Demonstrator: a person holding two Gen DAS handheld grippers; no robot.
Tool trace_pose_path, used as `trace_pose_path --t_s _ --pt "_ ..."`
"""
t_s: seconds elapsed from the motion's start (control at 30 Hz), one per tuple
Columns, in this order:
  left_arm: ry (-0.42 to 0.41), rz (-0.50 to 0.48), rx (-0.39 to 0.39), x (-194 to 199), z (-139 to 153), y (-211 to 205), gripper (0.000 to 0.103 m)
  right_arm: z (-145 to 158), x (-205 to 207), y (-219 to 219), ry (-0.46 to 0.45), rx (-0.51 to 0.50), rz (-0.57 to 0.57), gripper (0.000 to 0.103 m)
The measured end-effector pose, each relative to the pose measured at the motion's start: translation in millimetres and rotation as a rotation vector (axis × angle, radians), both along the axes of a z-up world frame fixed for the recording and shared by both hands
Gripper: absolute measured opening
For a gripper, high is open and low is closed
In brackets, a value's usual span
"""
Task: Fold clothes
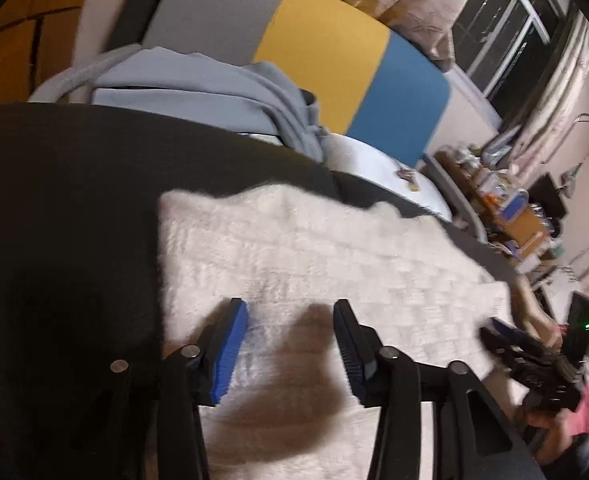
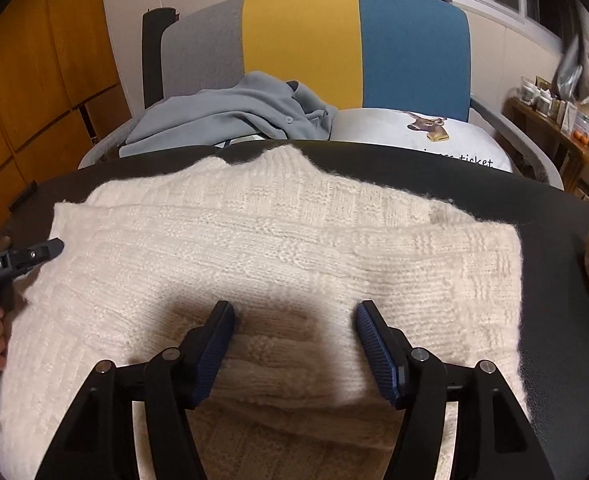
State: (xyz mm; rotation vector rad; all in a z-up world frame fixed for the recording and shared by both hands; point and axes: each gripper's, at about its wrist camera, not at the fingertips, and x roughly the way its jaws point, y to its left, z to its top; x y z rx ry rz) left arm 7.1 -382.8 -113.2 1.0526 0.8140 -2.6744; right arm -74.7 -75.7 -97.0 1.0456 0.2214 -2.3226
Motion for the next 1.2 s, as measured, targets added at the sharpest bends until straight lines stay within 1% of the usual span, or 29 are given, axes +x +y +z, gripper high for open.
trace_pose_path --t_s 0.1,0.2,0.27,0.3,0.47,0.57,0.6,0.7,0.8,0.9,0.97,1.03,1.1,1.17,1.2 --pt "0.052 0.003 0.052 -3 12 -13 0.047 0 -5 -2 -0.012 -0.02 0.007 0.069" --pt "0.047 0.021 0.045 -13 13 -27 0.048 0 -5 -4 -0.022 -0.036 0.02 0.074" --pt "-0.025 0.041 0.01 -27 -3 -36 0.047 0 -4 -5 -0.023 -0.04 0.025 0.076" --pt "-0.062 0.052 -0.008 -35 -11 -40 0.04 0 -4 -5 -0.024 -0.041 0.027 0.076" --pt "-0.074 0.076 -0.127 -33 -11 -26 0.04 0 -4 -5 -0.028 -0.054 0.032 0.078" --pt "-0.126 0.084 -0.179 -38 1 -18 0.043 0 -4 -5 -0.031 -0.058 0.035 0.079" --pt "-0.12 0.062 -0.182 -44 4 -13 0.046 0 -4 -5 -0.032 -0.058 0.037 0.08" --pt "-0.093 -0.013 -0.187 -65 15 5 0.047 2 -4 -5 -0.04 -0.076 0.049 0.084" --pt "-0.066 -0.088 -0.192 -85 25 22 0.047 17 -6 -3 -0.04 -0.138 0.071 0.083" --pt "-0.039 -0.163 -0.197 -106 35 40 0.047 40 -18 -12 -0.032 -0.201 0.144 0.083" --pt "-0.021 -0.213 -0.2 -120 42 52 0.047 46 -34 -24 -0.075 -0.24 0.202 0.083" --pt "-0.059 -0.269 -0.205 -139 36 59 0.047 42 -54 -38 -0.123 -0.25 0.245 0.082" --pt "-0.111 -0.317 -0.227 -153 24 66 0.047 33 -70 -49 -0.147 -0.223 0.255 0.082" --pt "-0.207 -0.304 -0.284 -169 5 70 0.049 19 -89 -56 -0.19 -0.212 0.247 0.082" --pt "-0.214 -0.287 -0.268 -171 -4 66 0.049 13 -96 -58 -0.206 -0.2 0.236 0.082"
